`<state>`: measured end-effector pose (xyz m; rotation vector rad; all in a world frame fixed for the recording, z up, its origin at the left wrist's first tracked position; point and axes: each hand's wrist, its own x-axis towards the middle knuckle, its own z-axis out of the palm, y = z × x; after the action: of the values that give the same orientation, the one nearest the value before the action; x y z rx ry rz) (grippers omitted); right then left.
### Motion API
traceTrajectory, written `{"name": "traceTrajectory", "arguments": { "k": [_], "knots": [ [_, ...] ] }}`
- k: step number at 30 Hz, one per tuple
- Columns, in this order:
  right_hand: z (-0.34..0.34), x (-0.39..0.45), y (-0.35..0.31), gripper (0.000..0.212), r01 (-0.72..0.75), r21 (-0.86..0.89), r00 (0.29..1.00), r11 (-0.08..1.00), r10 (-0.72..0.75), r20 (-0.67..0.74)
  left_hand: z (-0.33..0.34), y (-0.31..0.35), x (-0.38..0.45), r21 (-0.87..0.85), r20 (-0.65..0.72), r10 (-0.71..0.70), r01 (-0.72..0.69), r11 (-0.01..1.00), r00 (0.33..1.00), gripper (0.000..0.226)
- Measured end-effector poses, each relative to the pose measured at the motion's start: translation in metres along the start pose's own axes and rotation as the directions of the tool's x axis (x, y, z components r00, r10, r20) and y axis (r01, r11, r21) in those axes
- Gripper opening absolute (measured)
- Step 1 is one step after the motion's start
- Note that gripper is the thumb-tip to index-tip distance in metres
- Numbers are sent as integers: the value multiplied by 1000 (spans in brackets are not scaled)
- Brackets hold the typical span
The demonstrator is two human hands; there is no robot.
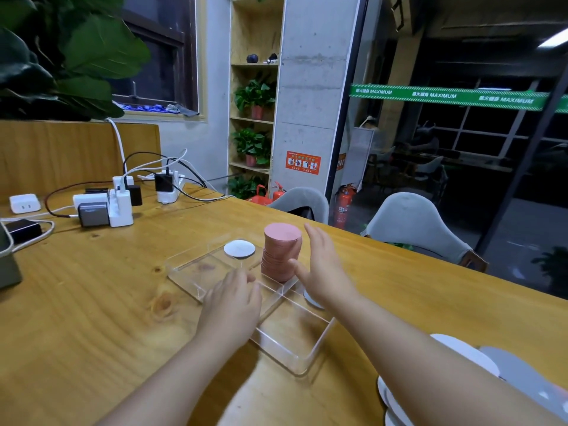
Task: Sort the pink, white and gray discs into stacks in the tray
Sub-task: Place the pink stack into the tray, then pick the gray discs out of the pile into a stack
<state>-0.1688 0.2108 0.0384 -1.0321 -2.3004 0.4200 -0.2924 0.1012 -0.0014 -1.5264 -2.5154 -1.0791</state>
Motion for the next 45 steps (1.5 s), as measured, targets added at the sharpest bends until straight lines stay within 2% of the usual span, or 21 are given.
{"name": "traceTrajectory", "arguments": {
  "k": [3,6,9,11,14,15,18,20,23,24,27,30,33,36,42,45],
  "knots": [
    [1,2,-6,78,101,-225,995,969,-100,14,1,0,-10,4,-59,80,-80,997,995,18],
    [6,10,-13,79,202,-460,978,864,-204,45,0,-1,-20,-82,-96,155,-163,983,983,16],
    [10,20,-17,79,232,-567,970,791,-231,74,-1,-2,-27,-123,-134,172,-188,974,976,15],
    [15,26,-16,73,223,-527,975,820,-198,105,-1,-2,-27,-93,-154,174,-190,977,973,14],
    [23,30,-12,58,208,-146,977,967,-198,77,-1,-1,-25,-30,-139,169,-175,984,976,13],
    [26,31,-10,56,213,-69,976,975,-209,56,-1,0,-24,-21,-138,161,-166,986,977,13],
    [29,35,-7,53,259,-74,966,963,-256,45,-3,2,-23,1,-140,134,-135,991,981,15],
    [28,34,-7,38,254,69,962,965,-260,89,-3,5,-26,20,-130,136,-134,991,982,16],
    [29,33,-6,37,338,-34,940,941,-336,54,-2,7,-29,11,-125,142,-142,990,982,17],
    [31,34,-2,44,307,2,949,952,-306,72,-2,7,-29,6,-122,142,-142,990,982,18],
    [28,33,-1,71,281,-157,956,947,-260,139,-2,6,-28,-10,-130,150,-153,988,980,19],
    [14,28,-10,79,206,-152,966,967,-175,192,-3,4,-29,-55,-145,169,-178,982,975,22],
    [-4,14,-8,81,180,-183,973,967,-148,175,-7,4,-30,-97,-197,225,-247,964,954,25],
    [-23,-15,0,81,175,-183,978,967,-150,144,-3,7,-36,-25,-252,313,-329,944,916,31],
    [-68,-85,17,73,152,-101,986,983,-145,80,2,29,-62,5,-218,460,-470,882,861,32],
    [-91,-127,30,68,93,-79,995,993,-89,55,3,41,-82,-18,-176,534,-545,838,827,32]
  ]
}}
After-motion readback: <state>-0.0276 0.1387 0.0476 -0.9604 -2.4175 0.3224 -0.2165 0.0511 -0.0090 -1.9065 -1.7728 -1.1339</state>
